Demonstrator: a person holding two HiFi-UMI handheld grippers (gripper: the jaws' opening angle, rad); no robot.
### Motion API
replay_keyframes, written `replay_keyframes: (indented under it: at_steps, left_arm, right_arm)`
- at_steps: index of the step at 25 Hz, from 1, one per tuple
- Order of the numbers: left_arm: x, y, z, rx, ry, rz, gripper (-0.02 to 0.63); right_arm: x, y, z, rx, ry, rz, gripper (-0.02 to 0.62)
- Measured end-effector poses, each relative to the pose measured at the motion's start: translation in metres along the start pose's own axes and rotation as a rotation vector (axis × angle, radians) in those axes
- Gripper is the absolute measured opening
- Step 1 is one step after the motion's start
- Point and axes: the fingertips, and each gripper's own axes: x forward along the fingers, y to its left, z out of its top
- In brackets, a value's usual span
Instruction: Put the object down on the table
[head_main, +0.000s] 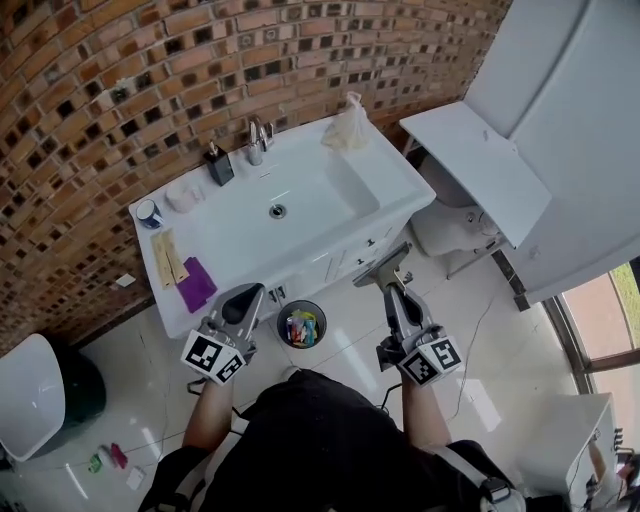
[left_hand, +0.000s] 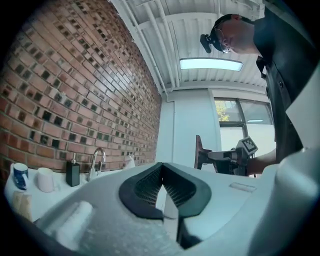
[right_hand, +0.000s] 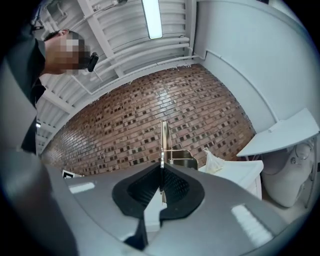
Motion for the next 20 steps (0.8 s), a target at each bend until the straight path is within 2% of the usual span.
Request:
replay_keyframes:
  at_steps: [4,8,20]
  left_arm:
    - [0.022,-0.008,-0.014,-0.036,0.016,-0.088,-0.002]
    - [0.05,-0.025,-0.026,-0.07,0.028,-0.179,-0.002]
    - [0.113,-0.112,-0.038,-0.098,0.071,-0.532,-0.002]
  right_arm:
    - [-0.018,-0.005,0.002,-0.014,-0.018,-0.081,0.008]
    - [-0.051,-0.021,0.007,-0.039,-0.036,-0.206,0.008]
    - [-0.157,-0.029,0.015,-0.067,-0.121,-0.519,0.008]
